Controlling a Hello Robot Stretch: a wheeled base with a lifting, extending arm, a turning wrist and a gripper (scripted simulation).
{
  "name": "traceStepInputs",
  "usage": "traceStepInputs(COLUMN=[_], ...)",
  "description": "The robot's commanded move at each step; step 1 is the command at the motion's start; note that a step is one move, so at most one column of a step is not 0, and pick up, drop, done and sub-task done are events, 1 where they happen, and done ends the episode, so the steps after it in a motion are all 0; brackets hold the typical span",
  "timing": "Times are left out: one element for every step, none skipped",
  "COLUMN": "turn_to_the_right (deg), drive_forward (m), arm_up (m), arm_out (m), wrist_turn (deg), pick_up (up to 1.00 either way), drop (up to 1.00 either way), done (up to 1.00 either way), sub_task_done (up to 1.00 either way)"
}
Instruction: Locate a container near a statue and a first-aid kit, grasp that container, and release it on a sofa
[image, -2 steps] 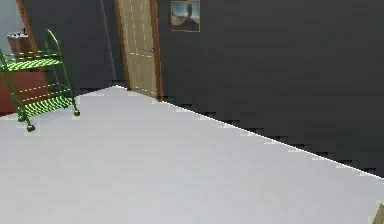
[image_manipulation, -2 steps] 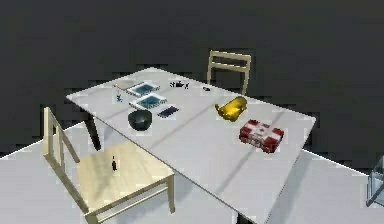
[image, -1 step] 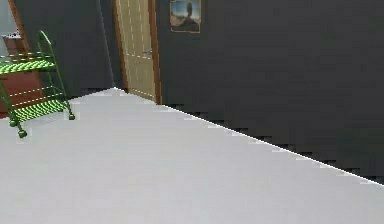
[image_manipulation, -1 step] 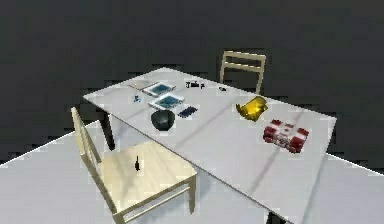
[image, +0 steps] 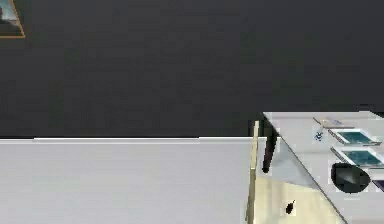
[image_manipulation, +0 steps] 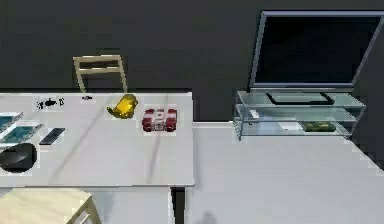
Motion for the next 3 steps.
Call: traceStepInputs(turn_to_the_right=[0.0,21.0,0.0], drive_forward=[0.85,0.0,0.7], arm_up=[0.0,0.0,0.0], arm_out=[0.0,0.0,0.0], wrist_turn=[0.0,0.0,0.0], pick_up=[0.0,0.0,0.0], drop=[0.0,0.0,0.0], done=[0.0,0.0,0.0], sub_task_done=[0.0,0.0,0.0])
